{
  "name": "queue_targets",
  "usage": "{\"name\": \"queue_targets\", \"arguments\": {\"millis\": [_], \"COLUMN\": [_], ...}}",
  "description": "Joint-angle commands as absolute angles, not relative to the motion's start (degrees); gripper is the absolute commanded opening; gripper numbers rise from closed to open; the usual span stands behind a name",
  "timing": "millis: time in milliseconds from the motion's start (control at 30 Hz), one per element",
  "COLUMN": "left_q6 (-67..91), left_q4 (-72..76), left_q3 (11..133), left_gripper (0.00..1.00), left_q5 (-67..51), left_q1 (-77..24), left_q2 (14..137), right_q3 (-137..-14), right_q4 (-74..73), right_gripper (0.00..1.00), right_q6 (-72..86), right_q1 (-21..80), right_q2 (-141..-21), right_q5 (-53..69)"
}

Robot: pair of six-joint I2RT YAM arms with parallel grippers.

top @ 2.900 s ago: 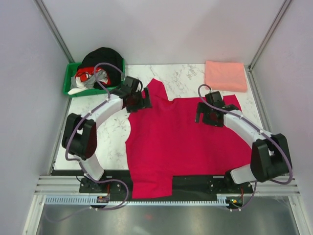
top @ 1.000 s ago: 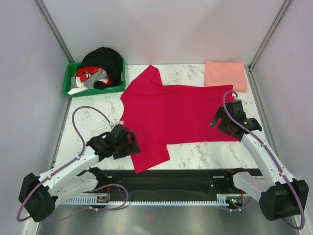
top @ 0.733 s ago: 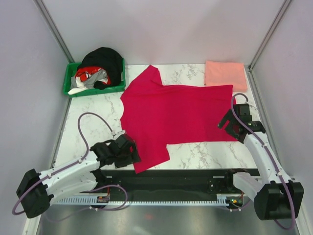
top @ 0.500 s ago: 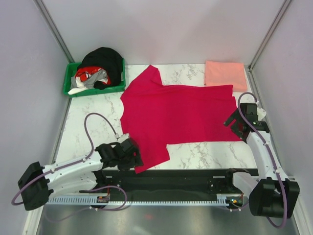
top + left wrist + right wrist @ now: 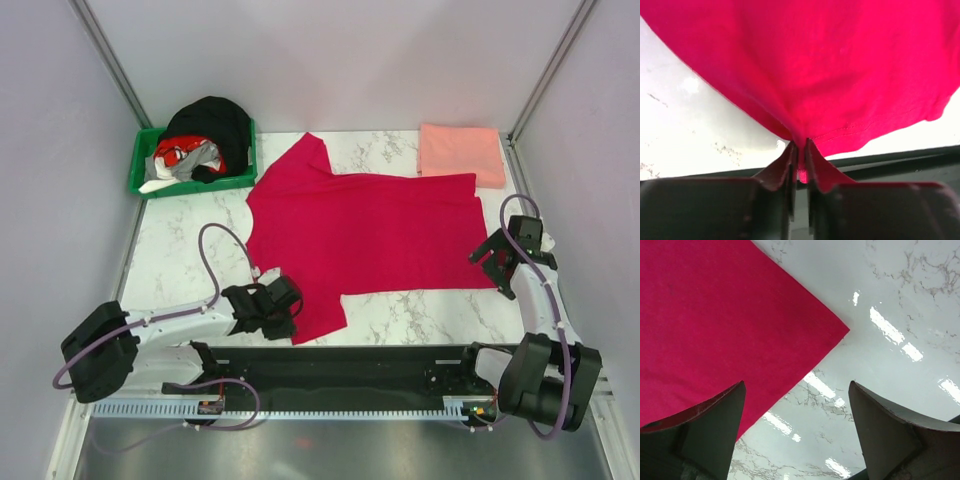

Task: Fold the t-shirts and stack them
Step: Fold the tshirt

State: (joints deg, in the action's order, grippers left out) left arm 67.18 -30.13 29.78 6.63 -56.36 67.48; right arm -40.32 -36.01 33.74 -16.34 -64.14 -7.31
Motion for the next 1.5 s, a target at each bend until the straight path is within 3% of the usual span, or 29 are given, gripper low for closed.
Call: {"name": "queue_targets", "arguments": {"millis": [0,167,367,500,533,733,767,1000,1333,1467], "left_q6": [65.2,62.8,61.0,58.6,58.1,55.2,55.1,54.6,52.2,49.7], "left_q4": [-27.4,-31.3,-32.3,-32.3,-32.3,-32.9,-33.2,-42.1,-61.4,-62.8], "left_q3": [31.7,35.2,35.7,34.8,34.8,35.4,35.9,42.3,57.5,64.1], "left_gripper": [0.10,0.02,0.02,0.02,0.02,0.02,0.02,0.02,0.02,0.02], "left_q5": [12.5,14.6,14.3,13.7,13.4,11.9,11.9,13.0,15.6,17.6], "left_q1": [-56.1,-54.4,-52.0,-49.4,-48.8,-44.9,-44.4,-44.0,-44.0,-43.9], "left_q2": [66.2,61.3,58.5,57.4,57.3,55.5,55.0,50.6,44.8,48.1], "right_q3": [-38.6,-36.9,-36.4,-35.5,-35.3,-35.4,-35.3,-35.0,-37.1,-38.7], "right_q4": [-32.0,-27.4,-22.2,-19.3,-18.7,-17.5,-17.1,-22.4,-44.5,-45.6], "right_gripper": [0.91,0.79,0.67,0.40,0.40,0.14,0.02,0.00,0.00,0.00], "right_q6": [32.5,32.7,33.1,33.1,32.8,31.6,31.5,33.2,38.1,37.7], "right_q1": [-18.8,-25.5,-26.0,-26.0,-26.0,-25.9,-26.0,-26.0,-26.7,-26.7], "right_q2": [-66.4,-72.0,-78.7,-81.1,-81.6,-81.7,-81.7,-75.3,-45.5,-45.9], "right_q5": [-5.1,-0.4,-2.6,-0.2,-0.3,-0.2,1.4,3.8,4.2,5.9]}}
